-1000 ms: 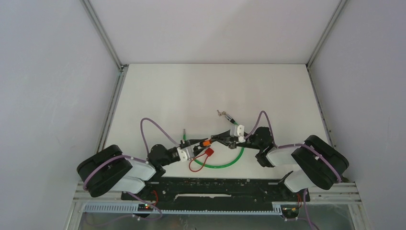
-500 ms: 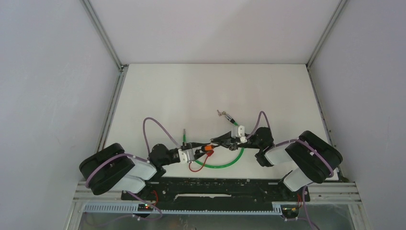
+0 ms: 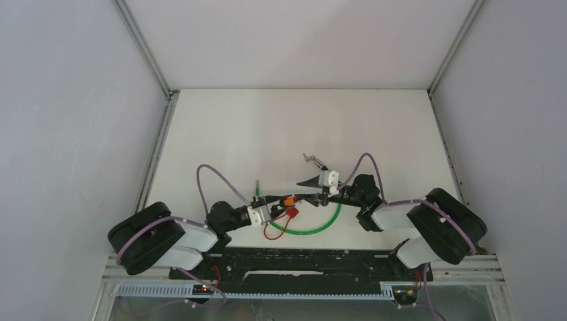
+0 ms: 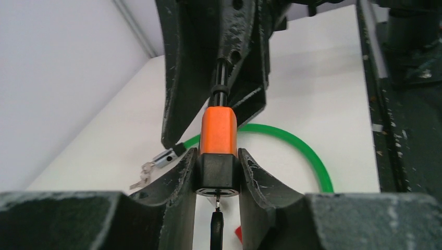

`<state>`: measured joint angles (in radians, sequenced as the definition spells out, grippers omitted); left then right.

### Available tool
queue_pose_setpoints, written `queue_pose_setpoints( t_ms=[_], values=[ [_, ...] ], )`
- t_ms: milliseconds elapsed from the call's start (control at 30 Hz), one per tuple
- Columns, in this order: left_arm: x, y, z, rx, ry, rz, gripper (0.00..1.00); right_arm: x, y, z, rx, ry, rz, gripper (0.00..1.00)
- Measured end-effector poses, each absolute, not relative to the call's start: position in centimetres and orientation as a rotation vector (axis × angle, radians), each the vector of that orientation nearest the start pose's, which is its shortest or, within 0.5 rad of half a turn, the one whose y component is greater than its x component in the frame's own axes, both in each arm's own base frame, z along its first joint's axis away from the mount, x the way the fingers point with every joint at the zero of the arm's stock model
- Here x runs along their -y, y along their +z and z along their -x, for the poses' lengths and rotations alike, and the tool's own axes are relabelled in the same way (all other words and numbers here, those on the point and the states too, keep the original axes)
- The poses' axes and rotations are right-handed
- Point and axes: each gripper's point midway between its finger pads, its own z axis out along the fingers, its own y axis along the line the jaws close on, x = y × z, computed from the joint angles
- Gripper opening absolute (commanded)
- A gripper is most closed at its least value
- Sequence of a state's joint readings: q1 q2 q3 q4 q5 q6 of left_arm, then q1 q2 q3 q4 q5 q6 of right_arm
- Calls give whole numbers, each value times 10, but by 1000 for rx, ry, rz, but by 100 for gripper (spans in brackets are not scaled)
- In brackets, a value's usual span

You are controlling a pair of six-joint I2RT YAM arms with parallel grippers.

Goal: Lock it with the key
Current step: Lock the lock.

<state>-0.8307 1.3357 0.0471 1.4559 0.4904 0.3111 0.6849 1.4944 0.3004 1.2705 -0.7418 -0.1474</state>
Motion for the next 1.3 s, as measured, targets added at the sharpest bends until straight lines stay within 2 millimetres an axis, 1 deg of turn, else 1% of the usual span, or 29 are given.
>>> queue_pose_setpoints(
  t_ms=[67, 100, 200, 300, 467, 567, 633, 733, 800, 867, 1133, 1300],
  values=[
    [283, 157, -171, -963, -734, -1077, 0, -310, 146, -213, -1133, 902, 1145, 50],
    [282, 160, -174, -965, -718, -1061, 0, -309, 146, -216, -1146, 871, 1138, 50],
    [278, 163, -181, -975, -686, -1031, 0, -306, 144, -224, -1179, 806, 1130, 51],
    [276, 163, -184, -986, -671, -1017, 0, -305, 137, -225, -1200, 785, 1144, 51],
    [274, 164, -188, -997, -652, -1000, 0, -303, 140, -220, -1161, 781, 1157, 50],
    [272, 164, -192, -1002, -630, -991, 0, -295, 144, -212, -1129, 785, 1153, 49],
    [271, 163, -194, -1008, -616, -985, 0, -288, 151, -210, -1106, 779, 1136, 47],
    [270, 161, -195, -1021, -602, -990, 0, -280, 166, -210, -1057, 765, 1103, 46],
    [270, 159, -195, -1027, -598, -1001, 0, -278, 174, -209, -1018, 764, 1092, 46],
    [270, 155, -195, -1036, -595, -1014, 0, -277, 177, -206, -991, 775, 1092, 46],
    [273, 139, -188, -1073, -628, -1077, 0, -277, 182, -197, -941, 821, 1100, 43],
    [273, 134, -186, -1086, -634, -1091, 0, -279, 178, -193, -934, 844, 1123, 41]
  ],
)
